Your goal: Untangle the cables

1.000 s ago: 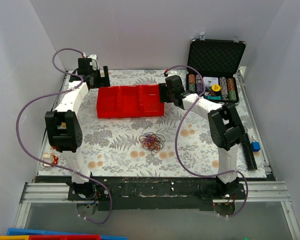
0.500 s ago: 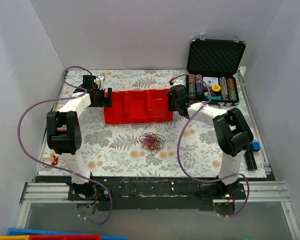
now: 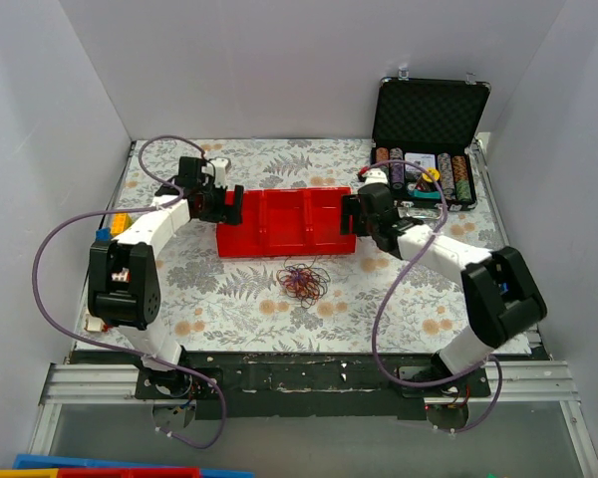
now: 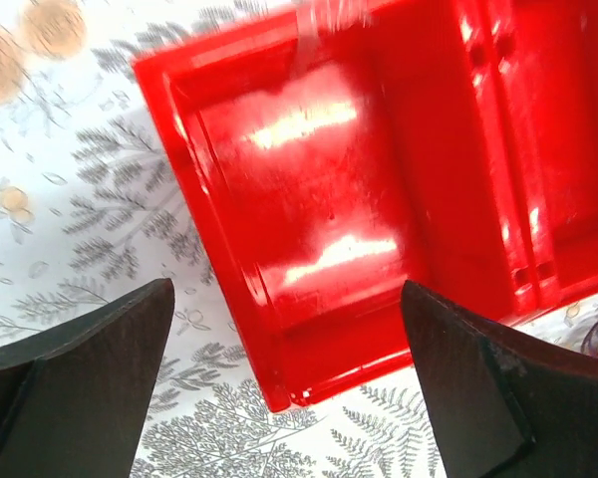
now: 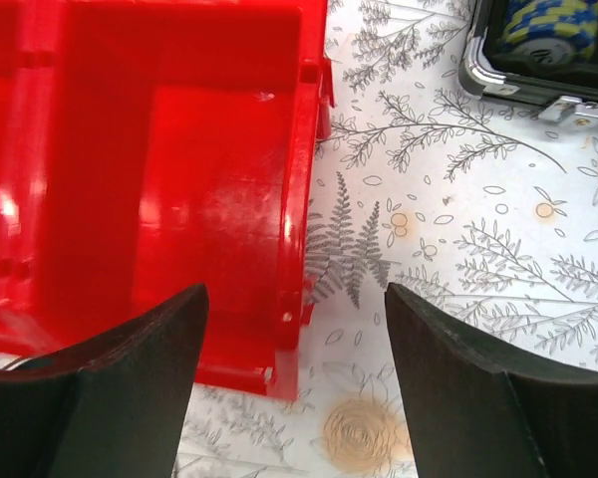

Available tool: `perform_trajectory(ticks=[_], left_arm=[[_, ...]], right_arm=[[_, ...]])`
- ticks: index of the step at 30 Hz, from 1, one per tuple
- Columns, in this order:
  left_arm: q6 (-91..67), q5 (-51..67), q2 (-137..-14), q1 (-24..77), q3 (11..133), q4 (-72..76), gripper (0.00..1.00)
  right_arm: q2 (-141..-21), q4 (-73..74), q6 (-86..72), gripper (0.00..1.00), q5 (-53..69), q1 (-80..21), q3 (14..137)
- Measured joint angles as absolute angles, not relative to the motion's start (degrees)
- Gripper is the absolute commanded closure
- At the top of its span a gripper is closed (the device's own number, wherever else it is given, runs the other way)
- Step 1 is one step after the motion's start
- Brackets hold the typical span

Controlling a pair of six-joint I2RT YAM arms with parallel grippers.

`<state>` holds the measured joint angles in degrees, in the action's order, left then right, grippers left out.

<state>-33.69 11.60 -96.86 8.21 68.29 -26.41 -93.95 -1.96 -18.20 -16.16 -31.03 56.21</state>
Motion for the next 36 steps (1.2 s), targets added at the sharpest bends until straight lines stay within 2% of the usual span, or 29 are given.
perform_trajectory(ticks=[5,9,12,15,17,22,24,28,34,36], left_arm=[[-33.4,12.2,-95.8,7.8,75.0,-29.5,0.02],[-32.3,16.0,-91.7,7.7,77.6,-32.6,0.02],[-30.8,20.4,-88.2,7.7,77.7,-35.2,0.02],[-29.3,24.5,-86.0,7.7,77.7,-36.9,0.02],[-28.6,27.0,-85.5,8.0,77.7,-37.6,0.02],[-26.8,30.4,-85.1,9.6,76.3,-38.3,0.05],[-26.2,30.7,-85.0,10.9,75.2,-38.6,0.05],[-24.7,30.6,-84.9,15.1,73.0,-38.7,0.02],[-22.4,30.4,-84.6,23.3,70.5,-38.7,0.02],[-21.8,30.5,-84.6,25.3,70.3,-38.7,0.02]], right_arm=[[-80.6,-1.5,-20.0,0.21,-14.4,-33.1,51.4],[-70.7,-6.2,-21.3,0.21,-7.5,-36.7,45.5],[-71.5,-8.8,-21.7,0.22,-1.1,-39.8,42.4],[-78.0,-9.4,-21.7,0.26,3.9,-42.8,41.9],[-82.1,-9.6,-21.6,0.34,5.6,-44.4,41.9],[-88.6,-9.6,-21.1,0.71,9.0,-46.9,42.8],[-89.1,-9.8,-21.0,0.79,10.1,-47.8,43.3],[-87.3,-10.2,-20.7,0.8,11.8,-50.5,42.7],[-76.8,-8.4,-20.8,0.8,15.4,-54.3,35.3],[-73.8,-7.0,-20.9,0.67,15.6,-54.3,32.9]])
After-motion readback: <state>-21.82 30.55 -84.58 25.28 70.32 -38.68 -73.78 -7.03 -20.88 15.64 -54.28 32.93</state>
